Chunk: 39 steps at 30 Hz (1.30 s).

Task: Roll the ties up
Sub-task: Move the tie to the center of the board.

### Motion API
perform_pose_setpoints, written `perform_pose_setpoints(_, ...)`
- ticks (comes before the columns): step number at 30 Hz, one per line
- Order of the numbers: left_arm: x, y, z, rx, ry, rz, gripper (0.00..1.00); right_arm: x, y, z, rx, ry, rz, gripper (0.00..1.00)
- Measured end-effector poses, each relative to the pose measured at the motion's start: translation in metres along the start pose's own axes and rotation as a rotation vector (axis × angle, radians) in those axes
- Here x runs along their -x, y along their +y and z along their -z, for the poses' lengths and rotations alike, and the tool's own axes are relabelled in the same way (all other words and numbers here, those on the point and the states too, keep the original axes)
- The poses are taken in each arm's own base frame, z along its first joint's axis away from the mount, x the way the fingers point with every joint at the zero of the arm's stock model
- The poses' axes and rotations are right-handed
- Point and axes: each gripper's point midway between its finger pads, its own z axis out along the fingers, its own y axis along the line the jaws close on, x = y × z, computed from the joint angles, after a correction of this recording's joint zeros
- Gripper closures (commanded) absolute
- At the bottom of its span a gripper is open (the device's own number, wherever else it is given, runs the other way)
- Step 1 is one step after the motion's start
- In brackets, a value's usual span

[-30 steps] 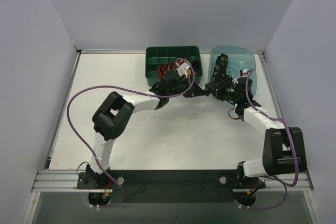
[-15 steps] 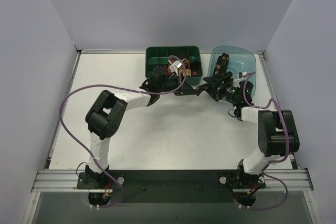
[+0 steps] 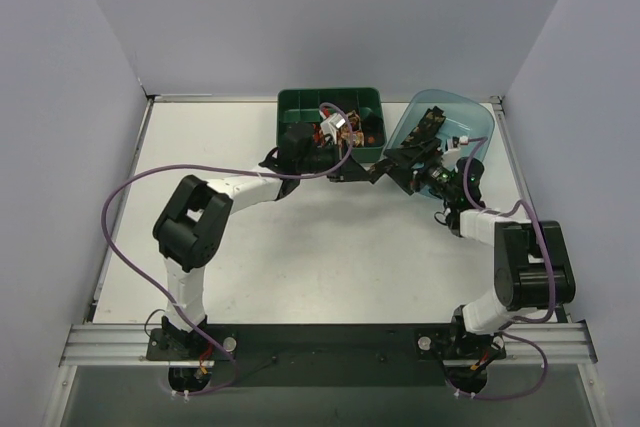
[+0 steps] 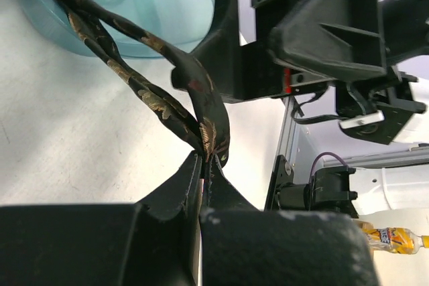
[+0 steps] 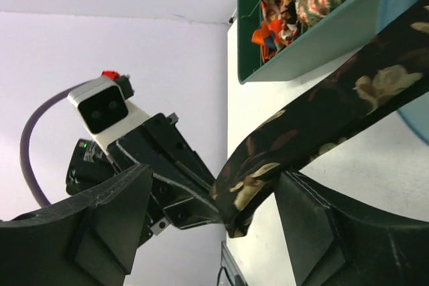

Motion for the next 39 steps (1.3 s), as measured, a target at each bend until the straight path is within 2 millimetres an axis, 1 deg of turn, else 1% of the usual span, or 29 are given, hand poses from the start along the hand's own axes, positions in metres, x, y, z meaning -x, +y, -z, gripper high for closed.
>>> perform_pose_setpoints(3, -0.001, 0.001, 0.001, 0.007, 0.007, -0.004, 1.0, -0.006, 0.007, 0.001, 0.005, 0.014, 0.033, 0.27)
perform_pose_setpoints(6, 0.0, -0.001, 0.002, 0.007, 0.006, -0.008, 1.0, -0.018, 0.001, 0.0, -0.023, 0.047, 0.04, 0.28)
perform_pose_setpoints(9, 0.001, -0.001, 0.003, 0.008, 0.003, -0.01, 1.0, -0.026, -0.004, 0.001, -0.05, 0.069, 0.047, 0.33)
perform_pose_setpoints(13, 0.002, 0.0, 0.004, 0.011, 0.0, -0.012, 1.0, -0.033, -0.004, 0.005, -0.069, 0.087, 0.079, 0.35)
perform_pose_setpoints(17, 0.002, 0.0, 0.004, 0.01, 0.001, -0.014, 1.0, -0.036, -0.006, 0.007, -0.076, 0.089, 0.096, 0.35)
perform_pose_setpoints(20, 0.001, 0.0, 0.005, 0.01, 0.002, -0.011, 1.0, -0.037, -0.01, 0.004, -0.078, 0.092, 0.086, 0.36)
perform_pose_setpoints(25, 0.0, -0.002, 0.006, 0.003, 0.006, -0.009, 1.0, -0.036, -0.026, -0.006, -0.084, 0.086, 0.031, 0.39)
perform_pose_setpoints(29, -0.004, -0.007, 0.01, -0.006, 0.014, -0.008, 1.0, -0.033, -0.034, -0.013, -0.079, 0.074, -0.011, 0.41)
perform_pose_setpoints(33, -0.008, -0.013, 0.016, -0.018, 0.02, -0.009, 1.0, -0.029, -0.038, -0.019, -0.073, 0.062, -0.043, 0.56)
perform_pose_setpoints(35, -0.01, -0.016, 0.018, -0.027, 0.023, -0.011, 1.0, -0.026, -0.036, -0.023, -0.059, 0.057, -0.058, 0.71)
perform_pose_setpoints(36, -0.01, -0.018, 0.019, -0.031, 0.025, -0.013, 1.0, -0.025, -0.034, -0.024, -0.05, 0.054, -0.061, 0.86)
perform_pose_setpoints(38, -0.011, -0.019, 0.02, -0.039, 0.027, -0.016, 1.0, -0.022, -0.028, -0.027, -0.029, 0.047, -0.067, 1.0)
perform_pose_setpoints(39, -0.011, -0.019, 0.02, -0.04, 0.027, -0.017, 1.0, -0.021, -0.026, -0.027, -0.021, 0.046, -0.073, 1.0)
